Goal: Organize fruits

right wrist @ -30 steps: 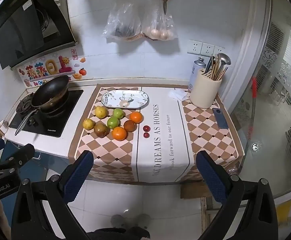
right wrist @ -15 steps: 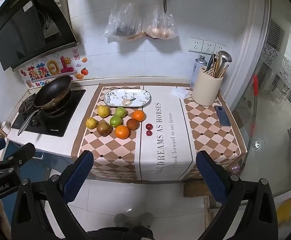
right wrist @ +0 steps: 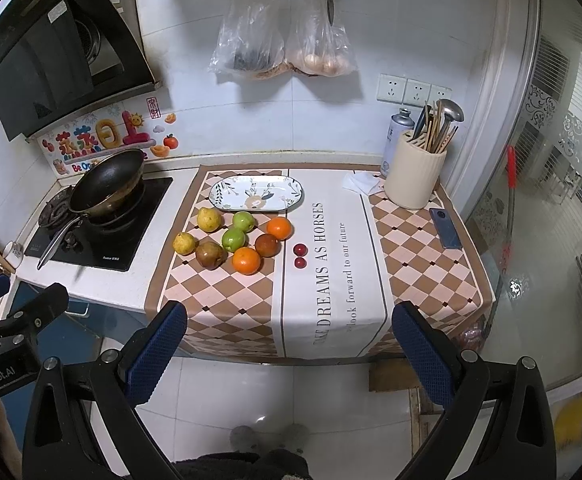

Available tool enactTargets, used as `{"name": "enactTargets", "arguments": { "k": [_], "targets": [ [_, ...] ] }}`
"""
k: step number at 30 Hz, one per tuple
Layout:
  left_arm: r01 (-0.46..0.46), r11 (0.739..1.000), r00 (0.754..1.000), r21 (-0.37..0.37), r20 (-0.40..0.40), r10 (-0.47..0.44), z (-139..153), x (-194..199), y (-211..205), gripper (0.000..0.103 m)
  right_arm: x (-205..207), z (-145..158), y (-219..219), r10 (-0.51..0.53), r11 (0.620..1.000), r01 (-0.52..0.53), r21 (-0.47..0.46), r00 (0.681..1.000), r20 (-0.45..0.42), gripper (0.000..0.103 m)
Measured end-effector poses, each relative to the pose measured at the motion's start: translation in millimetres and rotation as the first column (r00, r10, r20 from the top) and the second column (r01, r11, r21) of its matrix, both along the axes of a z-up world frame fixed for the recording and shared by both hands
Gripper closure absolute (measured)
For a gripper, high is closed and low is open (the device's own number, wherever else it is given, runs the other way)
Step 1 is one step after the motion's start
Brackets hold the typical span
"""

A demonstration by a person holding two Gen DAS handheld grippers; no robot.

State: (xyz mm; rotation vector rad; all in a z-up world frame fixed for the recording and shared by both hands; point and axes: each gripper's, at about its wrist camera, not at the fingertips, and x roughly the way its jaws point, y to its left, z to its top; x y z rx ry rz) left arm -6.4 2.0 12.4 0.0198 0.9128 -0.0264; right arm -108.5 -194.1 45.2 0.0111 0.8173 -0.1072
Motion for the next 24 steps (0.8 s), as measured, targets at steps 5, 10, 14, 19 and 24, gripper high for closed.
{"name": "enactTargets", "arguments": {
  "k": [5, 10, 14, 19, 24],
  "targets": [
    [0.003, 1.000, 1.000, 0.005, 0.004, -0.003, -4.7, -2.0, -0.8, 0.000, 0.5, 0.6, 0.1, -0.001, 1.000, 0.001, 0.001, 1.000, 0.000, 0.000],
    [0.002, 1.000, 1.000, 0.010, 0.010, -0.003, -0.5, -2.2, -2.1, 0.000, -2.2, 2.0, 1.3, 0.001, 1.000, -0.001, 0.005, 1.000, 0.000, 0.000],
    [0.003, 1.000, 1.000, 0.007, 0.007, -0.003, -0.7, -3.4, -1.4, 0.000, -3.5, 1.8, 4.5, 0.002, 1.000, -0.002, 0.004, 1.000, 0.004, 0.000],
    [0.002, 1.000, 1.000, 0.007, 0.010, -0.003, -0.3, -3.8, -0.6, 0.000, -4.1, 1.9, 5.1, 0.002, 1.000, -0.002, 0.005, 1.000, 0.005, 0.000],
    [0.001, 1.000, 1.000, 0.006, 0.009, -0.001, 1.8, -3.6, -0.3, 0.000, 0.5, 2.0, 7.5, 0.002, 1.000, -0.002, 0.008, 1.000, 0.003, 0.000]
  ]
}}
